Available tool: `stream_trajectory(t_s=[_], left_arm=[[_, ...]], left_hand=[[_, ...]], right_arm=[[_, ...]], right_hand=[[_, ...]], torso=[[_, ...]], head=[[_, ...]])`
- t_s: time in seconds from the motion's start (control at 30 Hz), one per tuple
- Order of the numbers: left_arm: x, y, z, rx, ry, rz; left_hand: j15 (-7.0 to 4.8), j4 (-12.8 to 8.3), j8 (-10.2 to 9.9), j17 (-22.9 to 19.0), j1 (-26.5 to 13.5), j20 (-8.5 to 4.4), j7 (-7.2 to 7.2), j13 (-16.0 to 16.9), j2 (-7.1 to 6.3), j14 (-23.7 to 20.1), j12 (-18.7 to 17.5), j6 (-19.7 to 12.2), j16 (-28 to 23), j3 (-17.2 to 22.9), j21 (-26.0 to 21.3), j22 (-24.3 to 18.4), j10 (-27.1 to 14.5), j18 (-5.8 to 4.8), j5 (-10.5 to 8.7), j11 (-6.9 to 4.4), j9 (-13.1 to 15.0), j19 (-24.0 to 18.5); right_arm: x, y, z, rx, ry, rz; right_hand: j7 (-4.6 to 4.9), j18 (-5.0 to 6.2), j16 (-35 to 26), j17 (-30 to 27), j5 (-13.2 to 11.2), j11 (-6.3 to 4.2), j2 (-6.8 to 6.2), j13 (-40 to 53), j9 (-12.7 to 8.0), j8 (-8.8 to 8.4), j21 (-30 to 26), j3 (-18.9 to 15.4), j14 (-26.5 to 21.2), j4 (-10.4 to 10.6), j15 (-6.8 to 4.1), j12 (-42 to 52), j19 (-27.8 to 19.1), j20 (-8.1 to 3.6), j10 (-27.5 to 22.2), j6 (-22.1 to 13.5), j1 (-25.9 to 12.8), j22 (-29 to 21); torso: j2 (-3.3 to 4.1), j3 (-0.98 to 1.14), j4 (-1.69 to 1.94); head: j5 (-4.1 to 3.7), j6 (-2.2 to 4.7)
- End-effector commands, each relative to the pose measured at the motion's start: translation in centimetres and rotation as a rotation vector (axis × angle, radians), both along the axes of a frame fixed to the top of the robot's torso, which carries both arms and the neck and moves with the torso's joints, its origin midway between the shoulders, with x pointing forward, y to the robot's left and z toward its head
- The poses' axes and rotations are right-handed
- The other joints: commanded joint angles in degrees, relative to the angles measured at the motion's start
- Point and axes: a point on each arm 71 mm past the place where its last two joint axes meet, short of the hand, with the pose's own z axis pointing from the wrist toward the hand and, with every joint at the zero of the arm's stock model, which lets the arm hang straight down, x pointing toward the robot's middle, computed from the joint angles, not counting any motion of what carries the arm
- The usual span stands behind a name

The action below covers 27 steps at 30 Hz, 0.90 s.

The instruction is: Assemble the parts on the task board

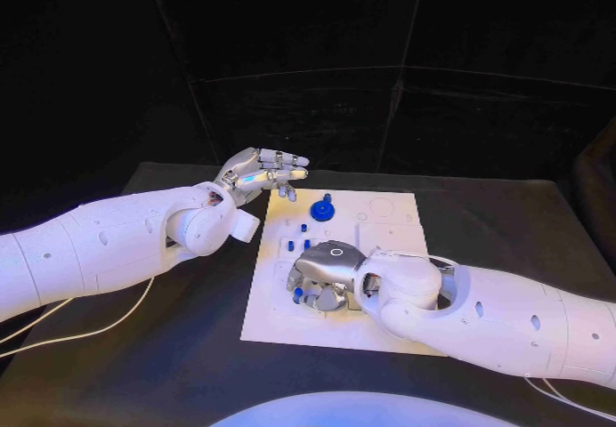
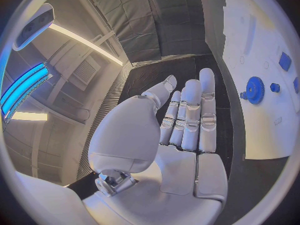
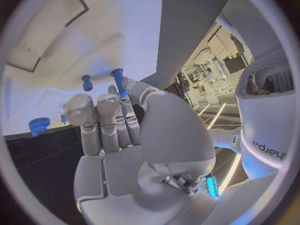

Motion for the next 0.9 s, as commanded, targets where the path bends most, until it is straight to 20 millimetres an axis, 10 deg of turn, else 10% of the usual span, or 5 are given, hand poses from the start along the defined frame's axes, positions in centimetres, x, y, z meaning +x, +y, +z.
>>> stream_trajectory(t_s=[0.03, 0.43, 0.63, 0.9], left_arm=[[0.0, -0.1, 0.1, -0.010, -0.001, -0.011], [0.0, 0.1, 0.1, -0.009, 0.000, -0.009], [0.0, 0.3, 0.1, -0.007, 0.000, -0.005], [0.0, 0.6, 0.1, -0.005, 0.000, 0.002]], left_hand=[[-0.08, 0.0, 0.4, -0.1, -0.1, 0.25, -0.02, 0.1, 0.37, -0.3, 0.4, -0.1, 0.0, -0.1, -0.3, -0.1, -0.5, 0.30, -0.08, 0.01, 0.1, 0.0], [-0.08, 0.0, 0.4, -0.1, -0.1, 0.25, -0.02, 0.1, 0.37, -0.3, 0.4, -0.1, 0.0, -0.1, -0.3, -0.1, -0.5, 0.30, -0.08, 0.01, 0.1, 0.0], [-0.08, 0.0, 0.4, -0.1, -0.1, 0.25, -0.02, 0.1, 0.37, -0.3, 0.4, -0.1, 0.0, -0.1, -0.3, -0.1, -0.5, 0.30, -0.08, 0.01, 0.1, 0.0], [-0.08, 0.0, 0.4, -0.1, -0.1, 0.25, -0.02, 0.1, 0.37, -0.3, 0.4, -0.1, 0.0, -0.1, -0.3, -0.1, -0.5, 0.30, -0.08, 0.01, 0.1, 0.0]], right_arm=[[0.0, 0.1, 0.2, 0.022, -0.012, 0.014], [0.0, -1.2, 0.7, 0.098, -0.023, -0.016], [0.2, -5.0, 1.3, 0.222, 0.087, -0.142], [0.4, -11.7, 2.9, 0.325, 0.203, -0.367]], right_hand=[[0.56, 1.56, -3.0, -3.5, 0.5, 0.67, -0.66, 0.1, -0.1, -0.15, -2.7, -2.0, -1.1, 0.3, 0.38, -0.8, -2.3, 0.54, -2.5, -2.5, -0.9, -3.6], [0.57, 2.47, -8.5, -9.8, 0.7, 0.90, -0.10, 0.3, 0.1, 0.05, -7.3, -8.0, -2.6, 0.5, 0.56, 0.4, -4.7, 0.88, -6.8, -6.1, -0.1, -9.4], [0.57, 2.23, -7.1, -8.3, 1.1, 0.43, 1.07, 1.0, 0.5, 0.96, -6.8, -9.7, -1.5, 1.5, 0.23, 4.2, -3.4, 0.64, -2.4, -4.4, -0.3, -8.4], [-2.11, -0.08, 3.4, 4.0, 3.2, -3.46, 1.40, 6.7, 1.3, 3.67, 1.6, -12.3, 2.7, 4.0, -2.64, 16.2, 4.4, -1.75, 12.6, -0.1, -2.3, 3.9]], torso=[[-0.02, -0.04, -0.01], [-0.03, -0.01, 0.03], [-0.21, -0.10, -0.09], [-0.53, -0.11, -0.71]], head=[[0.00, 0.06], [-0.23, 0.17], [-1.08, 0.61], [-2.38, 2.01]])
